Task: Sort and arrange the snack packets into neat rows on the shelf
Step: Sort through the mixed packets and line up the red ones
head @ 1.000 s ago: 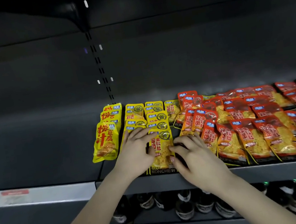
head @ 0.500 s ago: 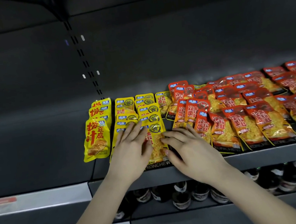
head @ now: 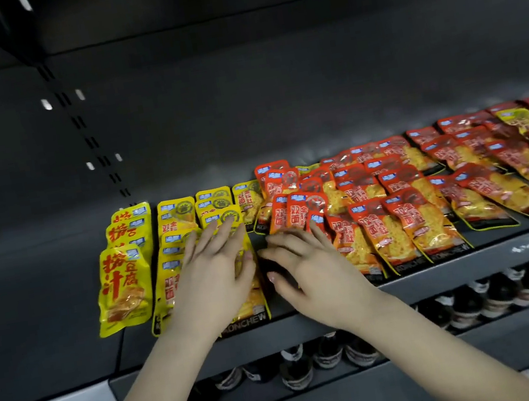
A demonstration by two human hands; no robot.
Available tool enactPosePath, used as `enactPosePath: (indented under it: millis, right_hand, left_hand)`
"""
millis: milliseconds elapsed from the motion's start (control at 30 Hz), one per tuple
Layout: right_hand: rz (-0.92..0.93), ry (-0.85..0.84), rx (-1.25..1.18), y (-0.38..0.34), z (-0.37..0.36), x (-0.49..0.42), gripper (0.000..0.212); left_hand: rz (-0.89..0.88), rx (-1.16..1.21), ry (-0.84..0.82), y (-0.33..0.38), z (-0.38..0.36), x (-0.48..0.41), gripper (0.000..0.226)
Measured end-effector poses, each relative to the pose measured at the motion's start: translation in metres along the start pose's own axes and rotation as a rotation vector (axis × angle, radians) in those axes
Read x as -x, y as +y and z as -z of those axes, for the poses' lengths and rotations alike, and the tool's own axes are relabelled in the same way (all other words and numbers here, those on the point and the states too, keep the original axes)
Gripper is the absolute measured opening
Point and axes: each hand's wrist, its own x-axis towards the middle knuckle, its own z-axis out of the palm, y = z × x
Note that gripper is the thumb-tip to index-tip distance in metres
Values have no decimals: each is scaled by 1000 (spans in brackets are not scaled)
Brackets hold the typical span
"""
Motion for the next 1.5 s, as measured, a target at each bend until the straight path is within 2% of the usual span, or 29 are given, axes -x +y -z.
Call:
enactPosePath:
  millis: [367,533,733,900,1033,1200,1300,1367,1500]
  right_hand:
    - [-118,-59,131,76,35,8,42]
    - [-175,-57,155,109,45,15,43]
    - [-239,-59,208,156,66,29,44]
    - [-294,-57,193,192,81,39,45]
    - [-325,-64,189,218,94,49,46]
    - [-388,-96,175,249,107,64,48]
    - [-422,-145,168,265,112,74,53]
    - [-441,-172,159,274,113,80,64]
    - [-459,-182,118,280,113,85,76]
  left_hand:
    - [-169,40,-64,78,-17,-57,59]
    - [-206,59,-113,110,-29,-78,76]
    - [-257,63,-141,156,-41,-103,56]
    - [-285,71,-159,192,-51,-122,73]
    - [-311,63,-171,219,-59,-139,55]
    - [-332,49,-246,252,-70,-152,57]
    - [-357,1,-335,263,-80,-156,68]
    - [-372,-30,-397,269,-86,-157,75]
    - [-370,-48,-460,273,-94,-156,79]
